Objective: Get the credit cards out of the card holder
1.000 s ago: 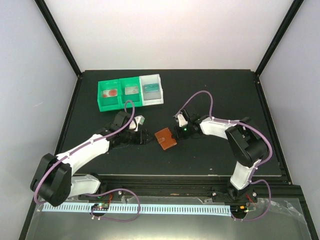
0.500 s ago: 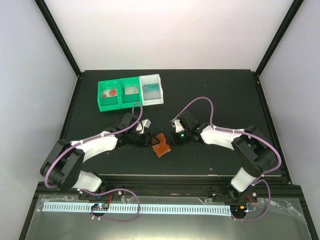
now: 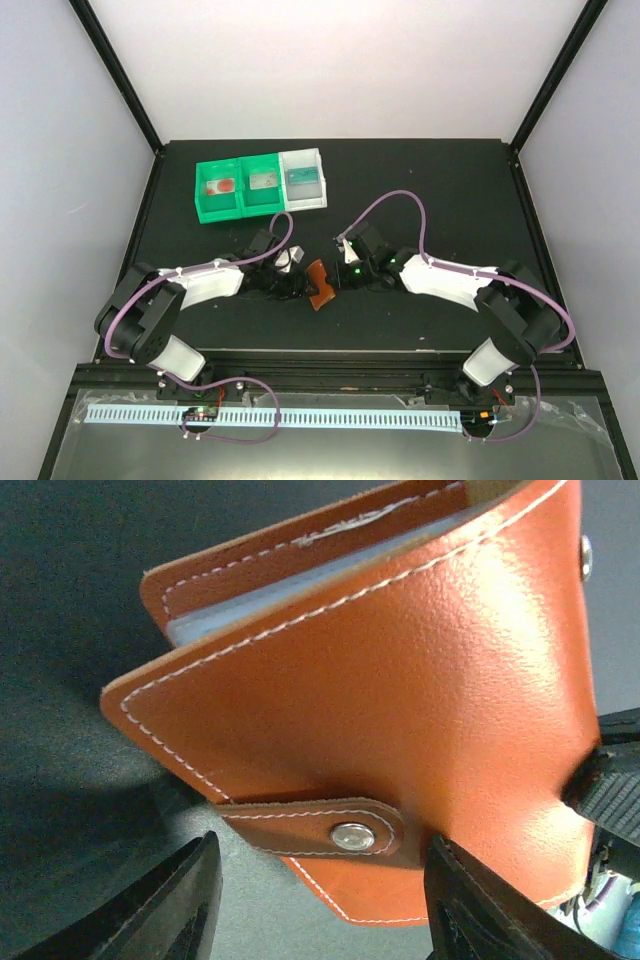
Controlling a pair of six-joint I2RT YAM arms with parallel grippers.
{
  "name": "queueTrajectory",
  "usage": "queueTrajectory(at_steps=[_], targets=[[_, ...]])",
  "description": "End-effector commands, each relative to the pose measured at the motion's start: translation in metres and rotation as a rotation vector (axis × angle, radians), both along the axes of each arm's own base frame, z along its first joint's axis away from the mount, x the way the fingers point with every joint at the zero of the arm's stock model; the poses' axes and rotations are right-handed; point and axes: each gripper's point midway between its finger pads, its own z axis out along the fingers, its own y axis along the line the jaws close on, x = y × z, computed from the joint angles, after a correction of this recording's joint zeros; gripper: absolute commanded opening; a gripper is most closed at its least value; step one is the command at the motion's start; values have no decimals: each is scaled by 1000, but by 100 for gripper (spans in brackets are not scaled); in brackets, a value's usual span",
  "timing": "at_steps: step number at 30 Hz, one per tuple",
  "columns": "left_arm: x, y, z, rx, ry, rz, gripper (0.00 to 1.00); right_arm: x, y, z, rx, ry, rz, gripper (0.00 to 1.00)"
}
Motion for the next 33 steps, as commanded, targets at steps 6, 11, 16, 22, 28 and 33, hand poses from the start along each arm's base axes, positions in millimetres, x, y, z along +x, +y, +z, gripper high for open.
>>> queueTrajectory(at_steps=[6, 11, 16, 22, 28, 33], targets=[[11, 3, -4, 79, -39, -11, 53, -1, 19, 31, 90, -61, 26, 1], [13, 6, -7, 99, -45, -4, 49, -2, 21, 32, 99, -58, 36, 1], [15, 6, -4, 94, -58, 1, 47, -6, 22, 29, 91, -48, 50, 1], [15, -2, -1, 48, -44, -9, 47, -8, 23, 24, 79, -42, 51, 1], [15, -1, -6, 65, -34, -4, 45, -8, 24, 26, 79, -47, 53, 1], [19, 7, -4, 108, -68, 14, 37, -8, 21, 24, 62, -51, 49, 1]])
